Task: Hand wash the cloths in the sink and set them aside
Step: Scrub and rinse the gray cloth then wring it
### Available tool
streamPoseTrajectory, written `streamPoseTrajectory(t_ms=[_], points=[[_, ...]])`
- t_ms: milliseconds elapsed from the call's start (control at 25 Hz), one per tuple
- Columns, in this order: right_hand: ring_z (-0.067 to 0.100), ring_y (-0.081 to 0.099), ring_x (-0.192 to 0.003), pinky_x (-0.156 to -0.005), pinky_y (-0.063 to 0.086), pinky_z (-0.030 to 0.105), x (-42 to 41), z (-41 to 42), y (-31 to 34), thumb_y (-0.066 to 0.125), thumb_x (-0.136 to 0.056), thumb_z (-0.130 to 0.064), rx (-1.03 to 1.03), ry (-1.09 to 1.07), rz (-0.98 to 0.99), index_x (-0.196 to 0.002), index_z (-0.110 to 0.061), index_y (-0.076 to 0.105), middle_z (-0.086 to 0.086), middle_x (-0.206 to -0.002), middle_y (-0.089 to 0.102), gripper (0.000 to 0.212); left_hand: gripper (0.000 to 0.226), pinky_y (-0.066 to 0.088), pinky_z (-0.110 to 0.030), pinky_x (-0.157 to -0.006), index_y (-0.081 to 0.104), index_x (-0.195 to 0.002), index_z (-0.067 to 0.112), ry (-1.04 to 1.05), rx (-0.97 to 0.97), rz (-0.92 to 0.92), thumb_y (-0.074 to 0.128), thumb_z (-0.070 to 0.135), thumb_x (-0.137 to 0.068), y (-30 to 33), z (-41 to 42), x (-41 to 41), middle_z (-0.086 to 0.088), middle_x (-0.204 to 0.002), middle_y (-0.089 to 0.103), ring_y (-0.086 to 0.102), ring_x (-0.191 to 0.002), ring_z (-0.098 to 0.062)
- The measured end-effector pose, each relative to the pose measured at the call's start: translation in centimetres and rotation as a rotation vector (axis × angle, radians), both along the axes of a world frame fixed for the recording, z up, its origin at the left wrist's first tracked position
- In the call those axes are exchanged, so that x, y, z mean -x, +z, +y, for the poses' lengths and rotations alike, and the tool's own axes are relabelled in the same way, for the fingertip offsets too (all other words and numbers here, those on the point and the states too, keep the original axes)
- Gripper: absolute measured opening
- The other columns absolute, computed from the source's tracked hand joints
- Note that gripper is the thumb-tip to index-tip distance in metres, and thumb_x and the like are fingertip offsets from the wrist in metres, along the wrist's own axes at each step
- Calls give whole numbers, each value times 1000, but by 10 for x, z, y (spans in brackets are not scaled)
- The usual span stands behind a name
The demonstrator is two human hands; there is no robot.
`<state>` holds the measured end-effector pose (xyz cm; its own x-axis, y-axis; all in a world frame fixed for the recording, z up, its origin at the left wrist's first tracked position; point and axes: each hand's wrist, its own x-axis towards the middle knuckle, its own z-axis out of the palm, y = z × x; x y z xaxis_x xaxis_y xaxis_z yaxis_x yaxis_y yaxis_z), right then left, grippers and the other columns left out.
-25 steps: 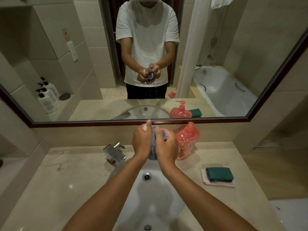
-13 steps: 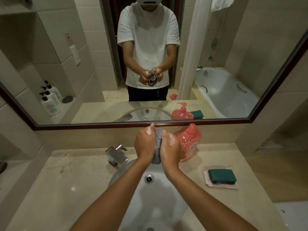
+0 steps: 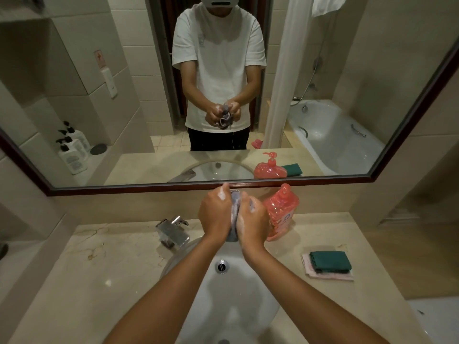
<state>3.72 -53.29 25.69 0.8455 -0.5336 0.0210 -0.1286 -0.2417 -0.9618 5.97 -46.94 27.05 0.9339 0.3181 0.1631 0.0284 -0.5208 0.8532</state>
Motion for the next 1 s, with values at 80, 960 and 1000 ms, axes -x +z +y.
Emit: streamPoseTrajectory(t_ms=[80, 960, 1000], points=[[22, 59, -67, -63, 46, 36, -7, -7, 1, 50, -101, -41, 10, -32, 8, -66, -23, 57, 6, -71, 65, 40, 52, 29, -31, -51, 45, -58, 19, -20, 2, -24, 44, 39, -106, -1, -4, 4, -2, -58, 53, 49, -55, -22], [28, 74, -85, -82, 60, 43, -35, -42, 0, 59, -99, -38, -499, 89, 71, -100, -9, 68, 12, -93, 75, 30, 49, 58, -38, -79, 78, -101, 31, -340, 762, 353, 45, 67, -96, -16, 14, -12, -1, -97, 79, 76, -92, -20], [28, 75, -84, -82, 61, 44, -37, -45, 1, 61, -97, -41, -546, 73, 42, -103, -9, 67, 12, -95, 76, 33, 49, 58, -41, -82, 76, -105, 36, -408, 772, 397, 46, 72, -92, -18, 14, -10, 1, -102, 78, 75, -95, -19]])
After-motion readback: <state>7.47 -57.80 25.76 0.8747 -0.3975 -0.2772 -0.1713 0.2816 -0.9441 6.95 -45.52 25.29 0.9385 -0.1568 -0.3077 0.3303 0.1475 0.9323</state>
